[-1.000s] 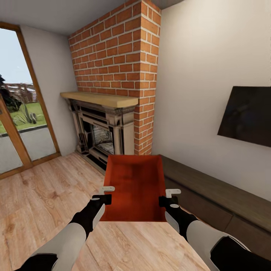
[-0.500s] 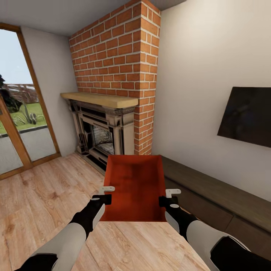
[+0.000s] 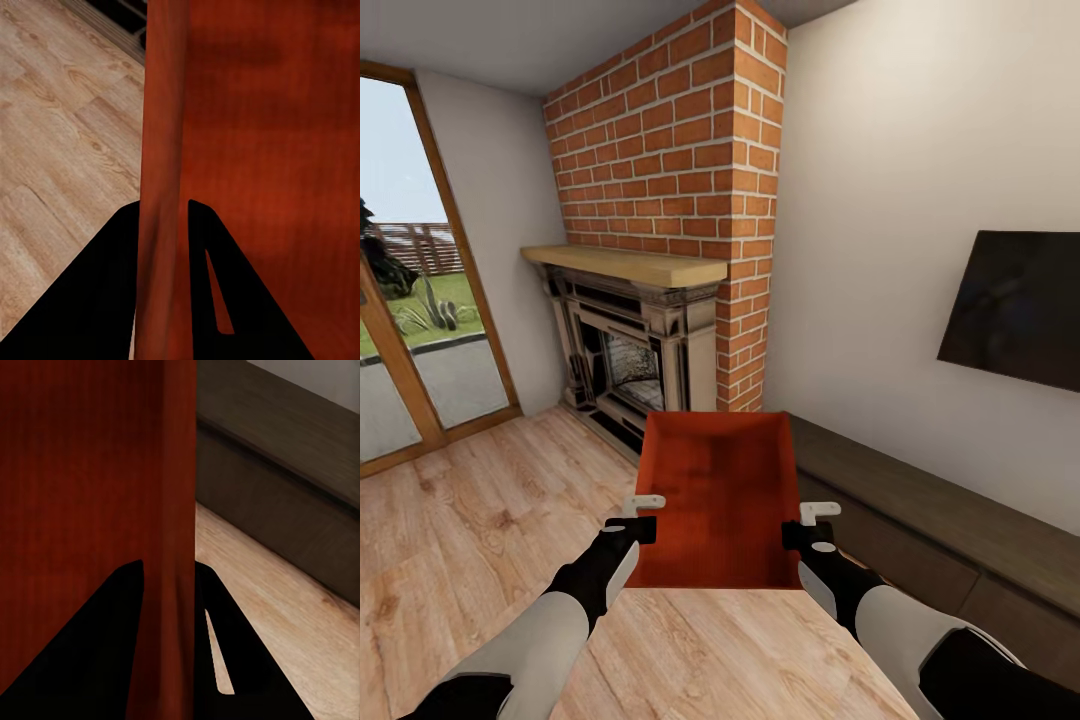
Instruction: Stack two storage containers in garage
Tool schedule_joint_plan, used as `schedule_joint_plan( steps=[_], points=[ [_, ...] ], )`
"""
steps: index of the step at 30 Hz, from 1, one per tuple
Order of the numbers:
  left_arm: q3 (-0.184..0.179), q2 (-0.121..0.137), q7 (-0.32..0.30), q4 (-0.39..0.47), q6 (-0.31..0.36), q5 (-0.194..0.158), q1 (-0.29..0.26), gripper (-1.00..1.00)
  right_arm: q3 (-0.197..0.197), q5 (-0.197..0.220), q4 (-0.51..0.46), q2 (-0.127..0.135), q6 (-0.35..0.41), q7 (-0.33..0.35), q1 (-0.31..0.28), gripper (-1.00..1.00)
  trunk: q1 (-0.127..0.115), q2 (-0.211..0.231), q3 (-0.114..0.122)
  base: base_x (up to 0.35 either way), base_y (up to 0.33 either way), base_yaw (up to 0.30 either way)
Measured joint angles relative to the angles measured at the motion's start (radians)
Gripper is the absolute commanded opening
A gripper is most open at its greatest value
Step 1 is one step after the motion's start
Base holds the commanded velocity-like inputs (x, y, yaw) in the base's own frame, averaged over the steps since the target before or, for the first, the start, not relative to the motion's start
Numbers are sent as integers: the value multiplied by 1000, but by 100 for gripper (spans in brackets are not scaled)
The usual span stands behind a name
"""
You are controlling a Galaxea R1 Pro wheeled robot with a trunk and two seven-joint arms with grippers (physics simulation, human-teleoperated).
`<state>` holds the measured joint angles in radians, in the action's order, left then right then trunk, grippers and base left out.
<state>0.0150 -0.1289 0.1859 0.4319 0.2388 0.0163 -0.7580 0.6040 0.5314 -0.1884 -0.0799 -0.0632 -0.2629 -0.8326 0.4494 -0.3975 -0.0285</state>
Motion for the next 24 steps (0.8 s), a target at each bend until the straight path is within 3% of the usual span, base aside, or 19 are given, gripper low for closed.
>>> schedule_joint_plan(
  steps=[24],
  points=[
    [1, 0, 0, -1, 0, 0, 0, -100, 0, 0, 0, 0, 2, 0, 0, -100, 0, 0, -8, 0, 0, 0]
  ],
)
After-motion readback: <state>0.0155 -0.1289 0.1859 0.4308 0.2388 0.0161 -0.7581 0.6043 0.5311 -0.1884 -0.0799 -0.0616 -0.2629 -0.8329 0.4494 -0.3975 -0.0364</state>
